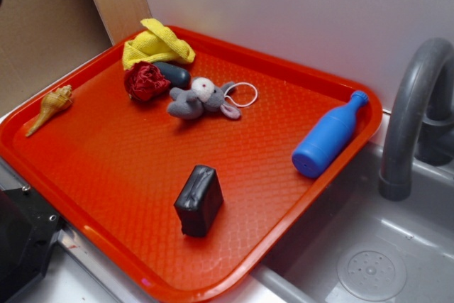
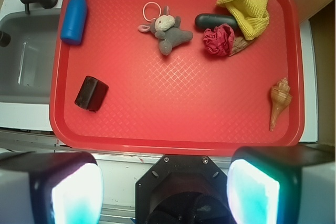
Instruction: Grab the black box.
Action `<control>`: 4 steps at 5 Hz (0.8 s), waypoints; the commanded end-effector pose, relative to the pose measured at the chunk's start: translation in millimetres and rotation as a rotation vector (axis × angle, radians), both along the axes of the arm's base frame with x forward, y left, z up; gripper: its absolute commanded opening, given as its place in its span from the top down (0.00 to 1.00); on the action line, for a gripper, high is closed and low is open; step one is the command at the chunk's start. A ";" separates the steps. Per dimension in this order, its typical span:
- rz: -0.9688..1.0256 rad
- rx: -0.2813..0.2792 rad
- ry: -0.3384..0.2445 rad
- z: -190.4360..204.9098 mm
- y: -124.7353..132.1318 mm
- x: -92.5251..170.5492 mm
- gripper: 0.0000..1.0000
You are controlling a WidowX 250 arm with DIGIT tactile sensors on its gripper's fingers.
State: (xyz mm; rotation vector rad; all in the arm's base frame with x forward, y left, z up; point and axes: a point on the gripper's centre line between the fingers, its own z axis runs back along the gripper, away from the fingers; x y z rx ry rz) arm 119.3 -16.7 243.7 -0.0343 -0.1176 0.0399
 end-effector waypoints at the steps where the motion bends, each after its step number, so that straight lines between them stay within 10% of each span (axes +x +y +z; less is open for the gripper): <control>1: 0.000 0.000 0.000 0.0 0.0 0.0 0.00; 4: 0.036 0.025 -0.064 -64.9 -76.3 28.2 0.00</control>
